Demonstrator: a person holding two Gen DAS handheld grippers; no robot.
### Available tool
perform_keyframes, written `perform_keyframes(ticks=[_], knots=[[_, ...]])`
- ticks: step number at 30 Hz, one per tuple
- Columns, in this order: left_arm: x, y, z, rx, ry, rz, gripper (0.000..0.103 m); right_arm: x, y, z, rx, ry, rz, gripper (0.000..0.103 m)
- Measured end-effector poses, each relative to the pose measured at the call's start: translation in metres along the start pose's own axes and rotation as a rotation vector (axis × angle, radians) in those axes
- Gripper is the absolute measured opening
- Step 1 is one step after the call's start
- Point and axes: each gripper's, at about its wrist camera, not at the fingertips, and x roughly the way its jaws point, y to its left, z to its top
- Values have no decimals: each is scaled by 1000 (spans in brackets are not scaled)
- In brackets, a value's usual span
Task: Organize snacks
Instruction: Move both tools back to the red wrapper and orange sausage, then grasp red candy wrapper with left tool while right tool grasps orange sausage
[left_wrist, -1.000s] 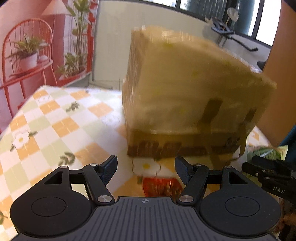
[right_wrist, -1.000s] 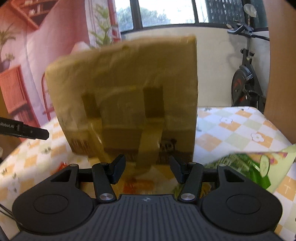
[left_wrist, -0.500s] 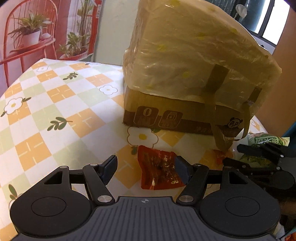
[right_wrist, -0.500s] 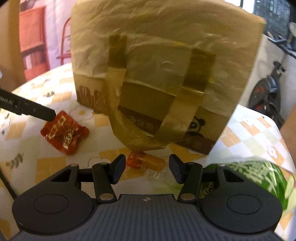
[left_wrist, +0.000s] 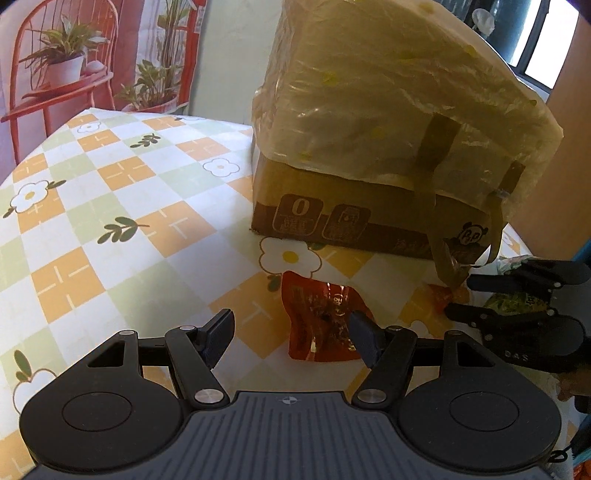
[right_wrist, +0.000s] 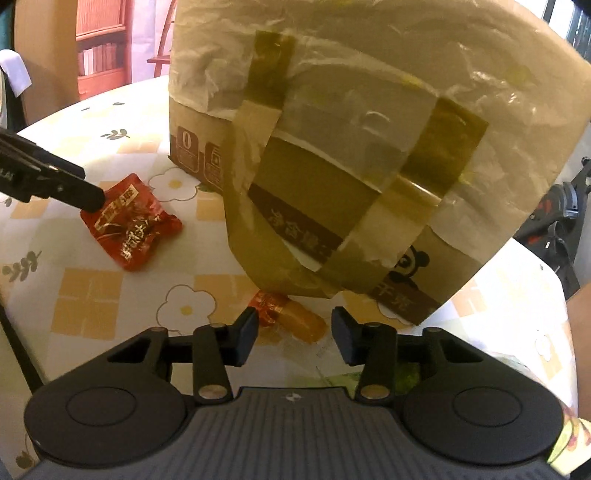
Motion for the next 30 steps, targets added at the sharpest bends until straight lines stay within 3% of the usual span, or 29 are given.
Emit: perform_keyframes(ticks=[10,15,22,26,30], knots=[[-3,7,-2,-26,-15,-1,71,19,-5,13,109,0,1,48],[-2,8,-2,-26,-14,-1,71,27,-21,6,305,-14,55,47],[1,8,-7,-22,-6,-5,71,14,-21,-7,420,-57,72,50],[1,6,-9,-15,-5,-7,71,1,-22,-10,411,-89,59,54],[1,6,-9,-20,-5,-7,71,-12,-22,-7,317,-81,51,54]])
